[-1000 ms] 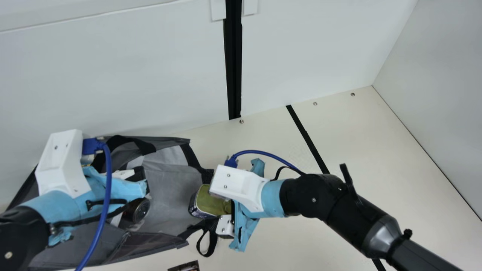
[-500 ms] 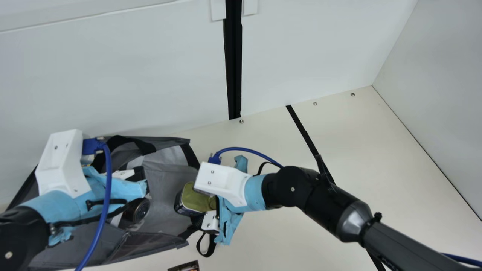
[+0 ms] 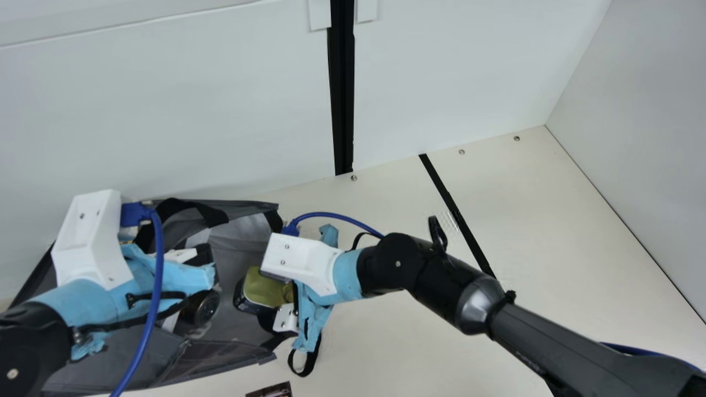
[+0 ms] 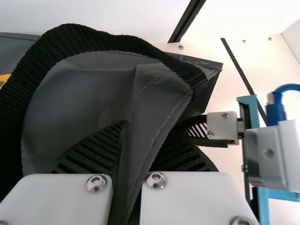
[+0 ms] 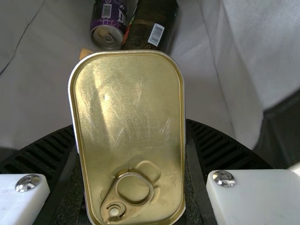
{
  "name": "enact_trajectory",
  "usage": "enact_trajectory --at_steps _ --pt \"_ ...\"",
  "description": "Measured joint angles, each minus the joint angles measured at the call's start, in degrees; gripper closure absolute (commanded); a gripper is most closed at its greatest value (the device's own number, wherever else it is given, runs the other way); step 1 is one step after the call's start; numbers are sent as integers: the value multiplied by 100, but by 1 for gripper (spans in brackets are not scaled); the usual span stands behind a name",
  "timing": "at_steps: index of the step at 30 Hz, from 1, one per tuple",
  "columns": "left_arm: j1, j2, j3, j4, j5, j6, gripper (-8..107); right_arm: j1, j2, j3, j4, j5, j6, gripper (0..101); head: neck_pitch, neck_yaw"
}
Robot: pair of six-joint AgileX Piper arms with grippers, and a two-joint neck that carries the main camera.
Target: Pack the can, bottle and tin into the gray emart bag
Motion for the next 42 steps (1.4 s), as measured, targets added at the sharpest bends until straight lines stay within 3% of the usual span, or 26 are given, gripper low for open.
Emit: enact_trajectory --at_steps 22,42 --pt "0 0 0 0 0 0 89 352 791 -638 377 -103 -144 101 0 0" --pt "0 0 0 0 0 0 89 405 1448 -1102 347 -226 -139 101 0 0"
